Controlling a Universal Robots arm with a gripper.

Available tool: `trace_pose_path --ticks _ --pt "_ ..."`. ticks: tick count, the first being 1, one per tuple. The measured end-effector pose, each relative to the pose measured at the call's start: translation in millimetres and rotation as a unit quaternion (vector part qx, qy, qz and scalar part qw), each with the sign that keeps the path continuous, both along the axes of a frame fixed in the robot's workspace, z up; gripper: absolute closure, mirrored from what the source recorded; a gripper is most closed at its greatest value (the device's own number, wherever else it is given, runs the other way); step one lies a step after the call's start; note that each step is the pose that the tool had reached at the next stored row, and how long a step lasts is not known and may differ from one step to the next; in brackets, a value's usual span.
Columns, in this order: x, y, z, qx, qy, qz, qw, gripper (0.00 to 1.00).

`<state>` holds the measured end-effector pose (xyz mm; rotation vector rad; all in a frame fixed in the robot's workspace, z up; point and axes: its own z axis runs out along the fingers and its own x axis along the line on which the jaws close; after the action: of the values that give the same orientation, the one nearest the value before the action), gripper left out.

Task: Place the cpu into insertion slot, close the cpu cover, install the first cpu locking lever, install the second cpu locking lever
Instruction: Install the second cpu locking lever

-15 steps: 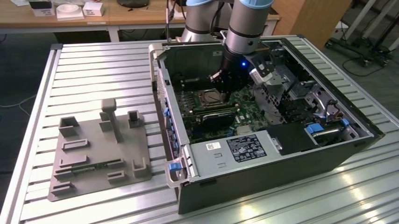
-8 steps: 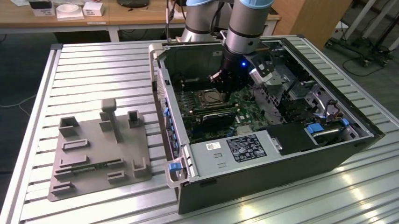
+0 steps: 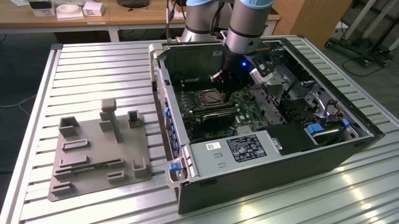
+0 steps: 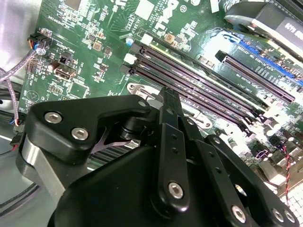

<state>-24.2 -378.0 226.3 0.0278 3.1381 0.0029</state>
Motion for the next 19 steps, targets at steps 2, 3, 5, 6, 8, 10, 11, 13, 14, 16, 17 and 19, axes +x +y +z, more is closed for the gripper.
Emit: trace_pose_path --ticks 2,3,5,6,8,10,11,13,14,16,17,19 --pt "2.2 0.0 0.0 0.0 0.0 0.0 1.0 0.9" --pt "3.8 0.0 0.0 0.0 0.0001 0.0 1.0 0.9" --pt "6.4 0.0 0.0 0.0 0.0003 0.0 1.0 0.9" --pt "7.0 0.0 0.0 0.0 0.0003 0.0 1.0 0.9" --pt "7.1 0.0 0.0 0.0 0.0003 0.0 1.0 0.9" --pt "7.1 -0.1 0.0 -0.0001 0.0004 0.0 1.0 0.9" --pt "7.1 -0.2 0.0 -0.0001 0.0003 0.0 1.0 0.9" --pt "7.2 -0.8 0.0 -0.0001 0.0003 0.0 1.0 0.9" --pt "7.2 -1.2 0.0 -0.0001 0.0003 0.0 1.0 0.9" --pt "7.1 -2.2 0.0 -0.0002 0.0003 0.0 1.0 0.9" --pt "7.1 -2.5 0.0 -0.0002 0.0003 0.0 1.0 0.9" --pt "7.1 -2.8 0.0 -0.0001 0.0003 0.0 1.0 0.9"
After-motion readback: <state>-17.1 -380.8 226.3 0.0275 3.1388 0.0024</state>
